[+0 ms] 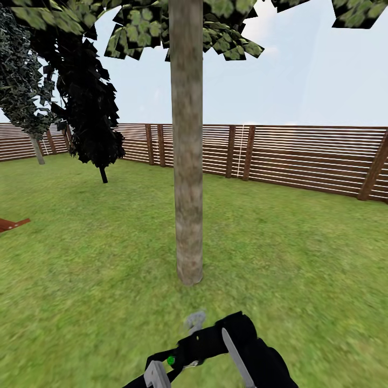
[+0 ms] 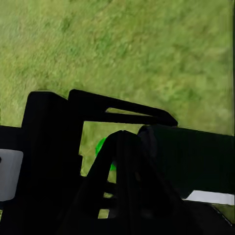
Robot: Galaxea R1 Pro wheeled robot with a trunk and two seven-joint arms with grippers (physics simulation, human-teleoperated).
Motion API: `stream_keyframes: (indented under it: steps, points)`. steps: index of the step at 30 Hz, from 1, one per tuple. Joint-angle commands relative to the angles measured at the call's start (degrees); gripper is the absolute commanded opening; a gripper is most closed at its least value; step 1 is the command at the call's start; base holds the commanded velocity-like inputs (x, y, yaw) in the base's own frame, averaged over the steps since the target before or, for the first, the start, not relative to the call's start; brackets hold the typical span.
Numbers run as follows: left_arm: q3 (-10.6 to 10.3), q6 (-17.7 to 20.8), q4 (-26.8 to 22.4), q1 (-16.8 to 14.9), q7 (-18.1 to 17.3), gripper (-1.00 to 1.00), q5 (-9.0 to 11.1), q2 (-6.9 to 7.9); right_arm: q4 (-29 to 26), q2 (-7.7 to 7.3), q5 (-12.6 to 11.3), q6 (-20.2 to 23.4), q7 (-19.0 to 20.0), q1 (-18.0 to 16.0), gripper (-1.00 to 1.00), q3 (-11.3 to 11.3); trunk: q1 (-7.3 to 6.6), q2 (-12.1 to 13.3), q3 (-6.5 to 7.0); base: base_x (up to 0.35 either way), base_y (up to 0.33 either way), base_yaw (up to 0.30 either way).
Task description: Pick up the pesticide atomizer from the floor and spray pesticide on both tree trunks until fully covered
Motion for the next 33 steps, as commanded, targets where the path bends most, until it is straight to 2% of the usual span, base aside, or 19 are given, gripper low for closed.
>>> stream_keyframes:
  steps: [1, 6, 9, 11, 14, 17, 18, 20, 21, 22, 23, 25, 27, 28, 29, 30, 31, 32, 33]
  points:
    - [-0.16, -0.05, 0.06, -0.09, -0.16, -1.00, 0.60, 0.05, -0.32, -0.07, -0.63, 0.45, -0.23, -0.03, -1.00, -0.67, 0.04, -0.12, -0.11, 0.000, 0.000, 0.000]
    - [-0.16, 0.03, 0.18, -0.09, -0.16, -1.00, 0.51, 0.02, -7.83, -0.37, -0.60, 1.12, 0.01, 0.35, -1.00, -2.72, 0.04, -0.12, -0.11, 0.000, 0.000, 0.000]
    - [-0.16, 0.09, 0.20, -0.14, -0.16, -1.00, 0.48, -0.02, -11.05, -0.46, -0.64, 1.32, 0.13, 0.45, -1.00, -6.14, 0.04, -0.12, -0.11, 0.000, 0.000, 0.000]
    - [-0.16, 0.15, 0.25, -0.16, -0.16, -1.00, 0.45, -0.03, -14.35, -1.18, -0.61, 1.37, 0.21, 0.47, -1.00, -9.07, 0.04, -0.12, -0.11, 0.000, 0.000, 0.000]
    - [-0.16, 0.26, 0.30, -0.17, -0.16, -1.00, 0.40, -0.04, -19.52, -3.51, -0.58, 1.37, 0.24, 0.48, -1.00, -14.09, 0.04, -0.12, -0.11, 0.000, 0.000, 0.000]
    - [0.00, 1.08, 1.35, -0.22, -0.05, -1.00, 0.46, -0.04, -22.45, -4.81, -0.40, 1.37, 0.08, 0.48, -1.00, -21.61, 0.04, -0.12, -0.11, 0.000, 0.000, 0.000]
    - [0.15, 3.16, 1.51, -0.23, -0.03, -1.00, 0.70, -0.04, -22.91, -5.10, -0.28, 1.37, -0.02, 0.48, -1.00, -24.26, 0.04, -0.12, -0.11, 0.000, 0.000, 0.000]
    - [0.53, 11.09, 0.88, -0.42, 0.12, -1.00, 1.39, -0.15, -23.29, -6.30, 0.25, 1.37, -0.22, 0.75, -1.00, -29.18, 0.04, -0.12, -0.11, 0.000, 0.000, 0.000]
    - [0.93, 16.50, 0.56, -0.58, 0.24, -1.00, 2.65, -0.24, -23.08, -7.50, 1.07, 1.37, -0.61, 2.03, -1.00, -30.89, 0.04, -0.12, -0.11, 0.000, 0.000, 0.000]
    - [1.98, 22.40, -0.09, -0.74, 0.37, -1.00, 4.36, -0.29, -22.71, -8.87, 2.42, -0.84, -1.15, 4.60, -1.00, -32.08, 0.04, -0.12, -0.11, 0.000, 0.000, 0.000]
    - [3.76, 28.48, -1.36, -0.85, 0.55, -1.00, 5.66, -0.33, -22.29, -9.95, 3.54, -5.32, -1.61, 7.65, -1.00, -33.32, 0.04, -0.12, -0.11, 0.000, 0.000, 0.000]
    - [8.77, 40.99, -4.83, -1.07, 1.32, -1.00, 6.97, -0.41, -19.54, -10.64, 4.81, -17.52, -2.22, 12.61, -1.00, -36.68, 0.04, -0.12, -0.11, 0.000, 0.000, 0.000]
    - [15.15, 54.28, -7.56, -2.32, 4.42, -1.00, 7.51, -0.45, -11.97, -10.12, 5.24, -30.92, -2.89, 14.95, -1.00, -39.10, 0.04, -0.12, -0.11, 0.000, 0.000, 0.000]
    - [18.10, 61.23, -8.31, -3.53, 6.98, -1.00, 7.66, -0.53, -7.43, -9.87, 5.31, -37.68, -4.57, 15.53, -1.00, -40.14, 0.04, -0.12, -0.11, 0.000, 0.000, 0.000]
    - [20.31, 65.97, -9.05, -5.02, 9.66, -1.00, 7.84, -0.66, -3.83, -9.50, 5.27, -44.40, -7.77, 15.90, -1.00, -41.02, 0.04, -0.12, -0.11, 0.000, 0.000, 0.000]
    - [21.74, 68.92, -10.13, -6.40, 12.01, -1.00, 8.00, -0.72, -1.49, -8.61, 5.26, -50.06, -11.99, 16.14, -1.00, -41.60, 0.04, -0.12, -0.11, 0.000, 0.000, 0.000]
    - [22.60, 70.80, -10.82, -7.37, 13.93, -1.00, 8.17, -0.78, 0.21, -7.00, 5.29, -53.93, -16.92, 16.29, -1.00, -42.02, 0.04, -0.12, -0.11, 0.000, 0.000, 0.000]
    - [22.97, 71.47, -10.92, -7.78, 14.79, -1.00, 8.23, -0.81, 0.89, -6.11, 5.33, -55.36, -19.46, 16.35, -1.00, -42.18, 0.04, -0.12, -0.11, 0.000, 0.000, 0.000]
    - [23.54, 72.24, -10.43, -8.60, 16.46, -1.00, 8.31, -0.85, 2.30, -4.73, 5.41, -57.55, -24.06, 16.42, -1.00, -42.38, 0.04, -0.12, -0.11, 0.000, 0.000, 0.000]
